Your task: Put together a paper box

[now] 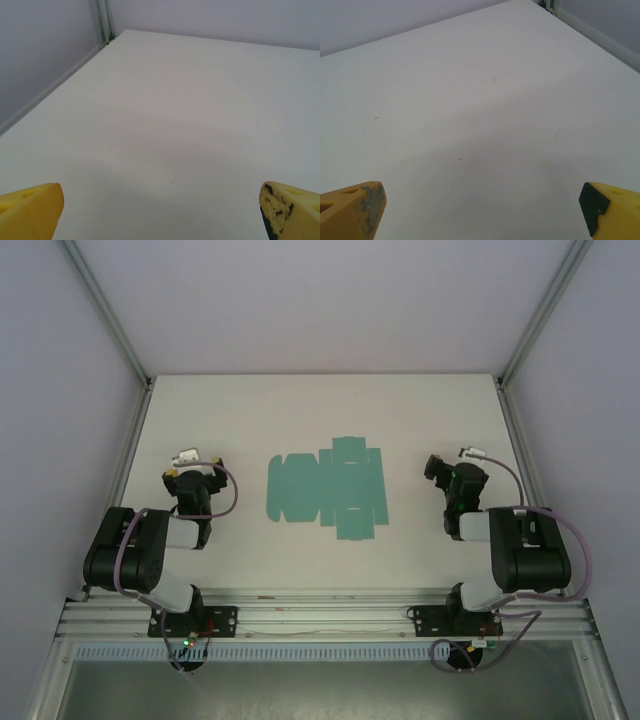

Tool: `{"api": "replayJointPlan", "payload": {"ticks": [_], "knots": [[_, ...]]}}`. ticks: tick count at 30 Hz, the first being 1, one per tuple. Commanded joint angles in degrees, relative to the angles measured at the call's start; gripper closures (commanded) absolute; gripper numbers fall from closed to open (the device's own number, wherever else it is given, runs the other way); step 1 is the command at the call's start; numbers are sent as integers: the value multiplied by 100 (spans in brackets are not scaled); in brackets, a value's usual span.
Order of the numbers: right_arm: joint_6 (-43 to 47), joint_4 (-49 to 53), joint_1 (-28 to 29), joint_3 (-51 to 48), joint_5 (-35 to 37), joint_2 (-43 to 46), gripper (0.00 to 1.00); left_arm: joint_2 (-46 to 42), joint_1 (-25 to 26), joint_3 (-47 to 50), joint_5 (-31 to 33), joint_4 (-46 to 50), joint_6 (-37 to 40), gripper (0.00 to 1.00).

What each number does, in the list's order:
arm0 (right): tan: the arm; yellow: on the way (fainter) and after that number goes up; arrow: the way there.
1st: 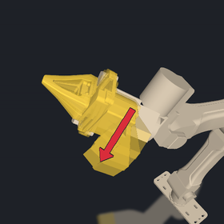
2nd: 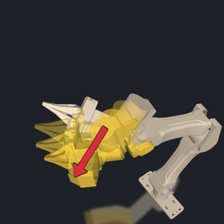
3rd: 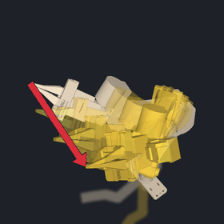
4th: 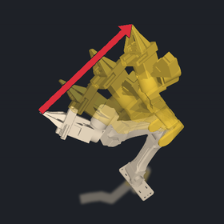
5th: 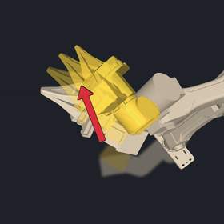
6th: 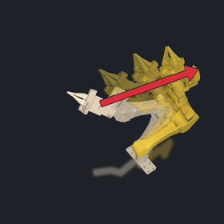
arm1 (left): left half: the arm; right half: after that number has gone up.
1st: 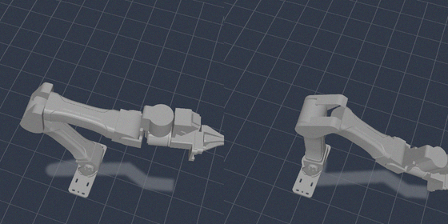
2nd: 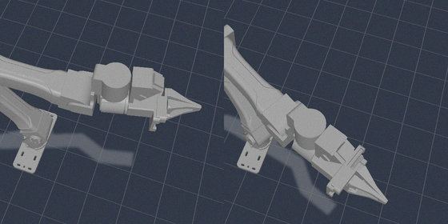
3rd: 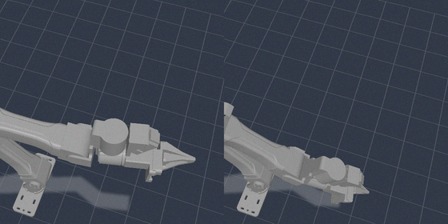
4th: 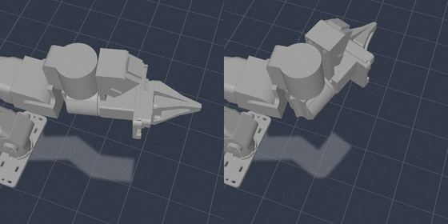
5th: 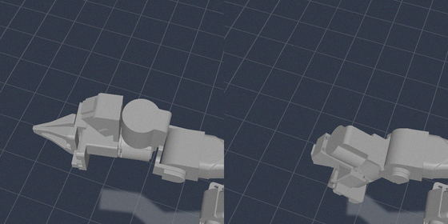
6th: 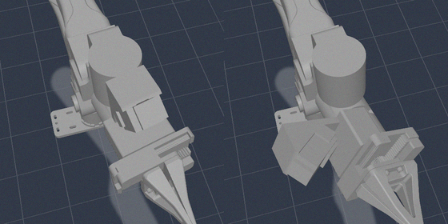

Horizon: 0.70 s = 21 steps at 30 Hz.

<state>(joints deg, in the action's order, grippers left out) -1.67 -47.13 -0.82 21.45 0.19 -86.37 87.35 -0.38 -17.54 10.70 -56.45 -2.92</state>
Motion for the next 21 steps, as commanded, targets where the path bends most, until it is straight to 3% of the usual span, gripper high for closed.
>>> {"api": "replayJointPlan", "payload": {"ticks": [1, 3, 6, 11, 17, 21], "knots": [[-19, 26, -33, 143, 75, 112, 0, -183, 11, -84, 66, -96, 7, 0], [34, 794, -32, 396, -33, 444, 0, -440, 20, -208, 44, 310, 79, 0], [101, 2292, -6, 1048, -116, 1029, 0, -1234, 38, -861, -29, 2028, 16, 0], [-298, 3236, 267, 1481, -395, 1599, 0, -2111, 144, -1799, -969, 3886, -730, 0], [-999, 4970, 1532, 2545, 3, 1144, 1, -1554, 829, -2596, -1316, 5474, -2099, 0], [-1781, 5567, 2089, 3065, -327, 436, 15, -859, 986, -3181, -2018, 6404, -2527, 0]]}}
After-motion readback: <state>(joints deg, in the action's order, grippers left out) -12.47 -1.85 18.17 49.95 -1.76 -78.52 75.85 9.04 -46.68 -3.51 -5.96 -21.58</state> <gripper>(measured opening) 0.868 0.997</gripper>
